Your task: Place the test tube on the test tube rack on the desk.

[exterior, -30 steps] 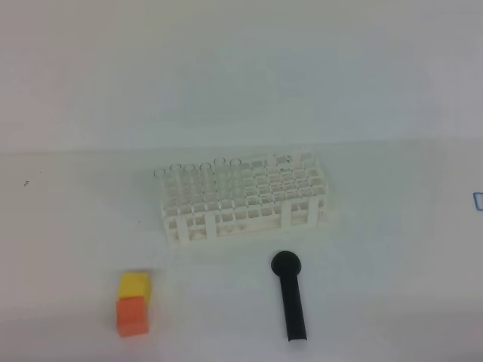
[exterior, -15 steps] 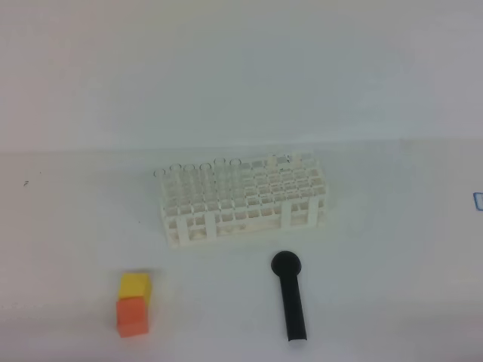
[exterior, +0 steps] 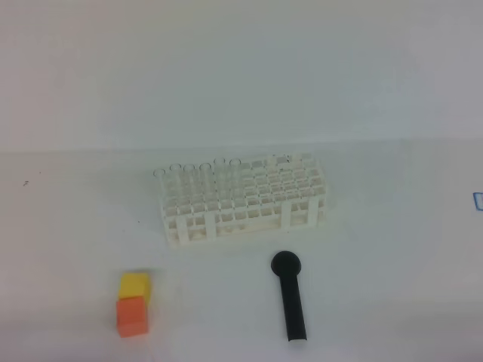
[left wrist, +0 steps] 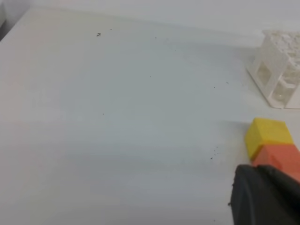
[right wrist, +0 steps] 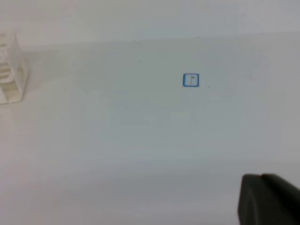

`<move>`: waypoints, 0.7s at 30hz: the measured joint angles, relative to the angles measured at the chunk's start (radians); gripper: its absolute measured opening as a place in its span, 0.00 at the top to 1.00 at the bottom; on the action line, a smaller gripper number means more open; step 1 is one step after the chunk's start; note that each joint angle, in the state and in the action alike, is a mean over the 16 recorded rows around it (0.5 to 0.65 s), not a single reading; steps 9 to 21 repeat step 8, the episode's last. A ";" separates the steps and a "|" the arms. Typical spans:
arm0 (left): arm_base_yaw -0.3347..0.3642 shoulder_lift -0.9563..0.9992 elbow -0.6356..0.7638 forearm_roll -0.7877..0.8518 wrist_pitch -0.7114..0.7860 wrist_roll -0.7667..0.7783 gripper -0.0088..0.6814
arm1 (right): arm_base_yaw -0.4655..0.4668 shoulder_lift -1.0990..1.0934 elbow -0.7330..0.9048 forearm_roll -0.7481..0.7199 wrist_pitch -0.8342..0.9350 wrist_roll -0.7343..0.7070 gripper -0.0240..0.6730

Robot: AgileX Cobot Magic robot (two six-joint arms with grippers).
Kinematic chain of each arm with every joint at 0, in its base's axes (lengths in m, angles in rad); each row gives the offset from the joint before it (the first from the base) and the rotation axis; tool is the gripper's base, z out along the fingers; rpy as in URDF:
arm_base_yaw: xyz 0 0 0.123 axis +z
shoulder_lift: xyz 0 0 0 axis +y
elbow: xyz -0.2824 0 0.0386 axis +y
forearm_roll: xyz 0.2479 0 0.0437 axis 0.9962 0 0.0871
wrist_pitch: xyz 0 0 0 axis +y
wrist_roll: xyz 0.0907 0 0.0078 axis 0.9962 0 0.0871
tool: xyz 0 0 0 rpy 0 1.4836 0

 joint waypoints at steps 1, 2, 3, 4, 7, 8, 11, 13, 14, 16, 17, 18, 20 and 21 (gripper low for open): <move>0.000 0.000 0.000 0.000 0.000 -0.001 0.99 | 0.000 0.000 0.000 0.000 0.000 0.000 0.97; 0.000 0.000 0.000 0.000 0.000 -0.002 0.99 | 0.000 0.000 0.000 0.000 0.000 0.000 0.97; 0.000 0.000 0.000 0.000 0.000 -0.002 0.99 | 0.000 0.000 0.000 0.000 0.000 0.000 0.97; 0.000 0.000 0.000 0.000 0.000 -0.003 0.99 | 0.000 0.000 0.000 0.000 0.000 0.000 0.97; 0.000 0.001 -0.001 0.000 0.001 -0.006 0.99 | 0.000 0.000 0.000 0.000 0.000 0.000 0.97; 0.000 -0.001 0.002 0.000 -0.002 -0.008 0.99 | 0.000 0.000 0.000 0.000 0.000 0.000 0.97; 0.000 -0.001 0.002 0.000 -0.002 -0.008 0.99 | 0.000 0.000 0.000 0.000 0.000 0.000 0.97; 0.000 -0.001 0.002 0.000 -0.002 -0.008 0.99 | 0.000 0.000 0.000 0.000 0.000 0.000 0.97; 0.000 -0.001 0.002 0.000 -0.002 -0.008 0.99 | 0.000 0.000 0.000 0.000 0.000 0.000 0.97; 0.000 -0.001 0.002 0.000 -0.002 -0.008 0.99 | 0.000 0.000 0.000 0.000 0.000 0.000 0.97; 0.000 -0.001 0.002 0.000 -0.002 -0.008 0.99 | 0.000 0.000 0.000 0.000 0.000 0.000 0.97; 0.000 -0.001 0.002 0.000 -0.002 -0.008 0.99 | 0.000 0.000 0.000 0.000 0.000 0.000 0.97; 0.000 -0.001 0.002 0.000 -0.002 -0.008 0.99 | 0.000 0.000 0.000 0.000 0.000 0.000 0.97; 0.000 -0.001 0.002 0.000 -0.002 -0.008 0.99 | 0.000 0.000 0.000 0.000 0.000 0.000 0.97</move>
